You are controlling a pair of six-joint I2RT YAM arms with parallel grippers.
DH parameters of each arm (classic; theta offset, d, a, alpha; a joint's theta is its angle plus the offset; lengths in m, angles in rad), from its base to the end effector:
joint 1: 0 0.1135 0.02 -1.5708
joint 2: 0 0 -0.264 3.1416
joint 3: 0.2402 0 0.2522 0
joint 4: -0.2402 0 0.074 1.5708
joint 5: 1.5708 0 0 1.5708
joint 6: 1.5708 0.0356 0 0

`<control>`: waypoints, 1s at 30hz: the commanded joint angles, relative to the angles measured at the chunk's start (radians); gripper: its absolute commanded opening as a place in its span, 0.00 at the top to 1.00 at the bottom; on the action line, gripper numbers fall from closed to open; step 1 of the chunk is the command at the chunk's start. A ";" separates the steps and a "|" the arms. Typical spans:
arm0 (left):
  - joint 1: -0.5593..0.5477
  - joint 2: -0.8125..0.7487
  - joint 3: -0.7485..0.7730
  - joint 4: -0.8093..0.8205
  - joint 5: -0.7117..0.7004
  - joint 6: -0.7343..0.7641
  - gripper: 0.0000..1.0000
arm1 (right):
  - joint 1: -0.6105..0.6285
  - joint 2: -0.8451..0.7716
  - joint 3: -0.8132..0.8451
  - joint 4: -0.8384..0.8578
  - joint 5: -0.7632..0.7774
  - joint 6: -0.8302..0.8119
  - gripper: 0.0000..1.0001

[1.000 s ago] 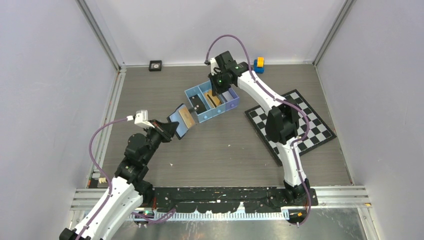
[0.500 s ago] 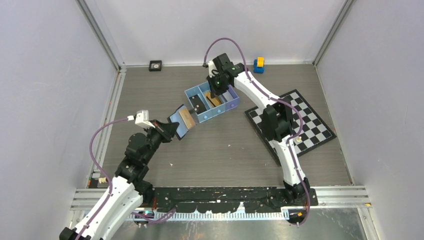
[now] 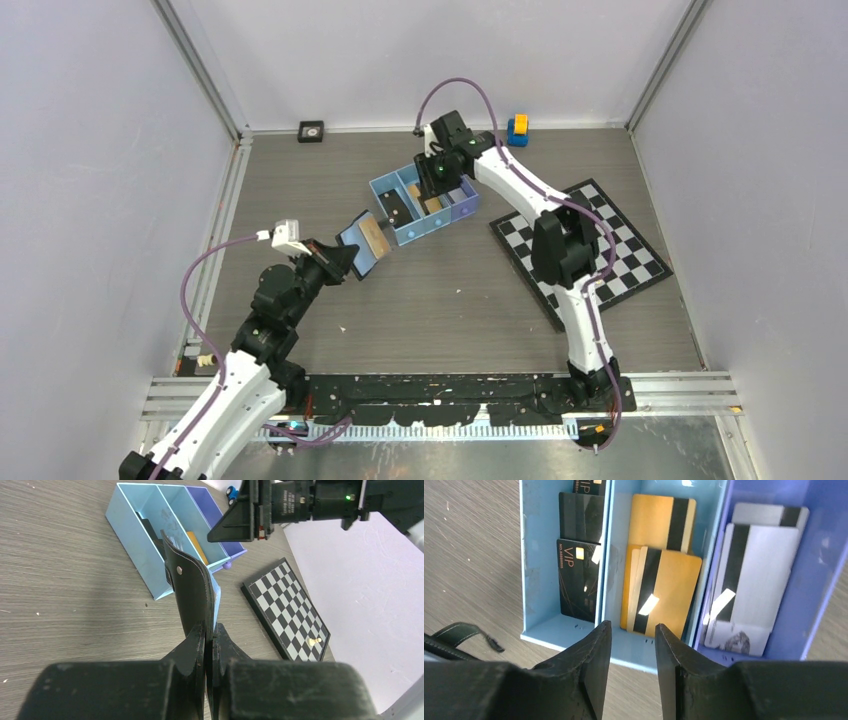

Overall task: Take the credit cards out of the card holder
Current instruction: Place the credit card in the storage box, then remove the credit card from the card holder.

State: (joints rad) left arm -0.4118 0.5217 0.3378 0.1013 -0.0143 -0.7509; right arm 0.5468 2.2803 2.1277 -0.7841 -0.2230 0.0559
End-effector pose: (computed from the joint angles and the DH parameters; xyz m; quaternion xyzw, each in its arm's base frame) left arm 0.1396 -0.0604 0.2502 -0.1289 0.7243 -0.3675 0.5689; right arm 0.4295 0.2707 0.2483 -0.2631 0.9075 0.1929 0.2645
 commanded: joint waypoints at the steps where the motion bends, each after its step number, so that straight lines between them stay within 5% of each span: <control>1: 0.002 0.006 0.004 0.098 0.032 0.003 1.00 | -0.001 -0.228 -0.133 0.143 0.107 0.092 0.56; 7: 0.002 0.060 -0.008 0.153 0.086 -0.007 1.00 | 0.038 -0.410 -0.381 0.228 0.265 0.275 0.48; 14: 0.002 0.163 -0.009 0.238 0.169 -0.027 1.00 | 0.045 -0.682 -0.776 0.345 0.253 0.401 0.36; 18: 0.001 0.200 -0.020 0.330 0.226 -0.031 1.00 | 0.045 -0.860 -1.045 0.538 0.156 0.469 0.19; 30: 0.001 0.386 -0.010 0.636 0.482 -0.073 1.00 | 0.038 -1.101 -1.550 1.207 0.040 0.608 0.13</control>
State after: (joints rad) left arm -0.4122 0.8906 0.3080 0.5316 0.3565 -0.7975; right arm 0.5922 1.2003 0.6281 0.0963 -0.0948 0.5900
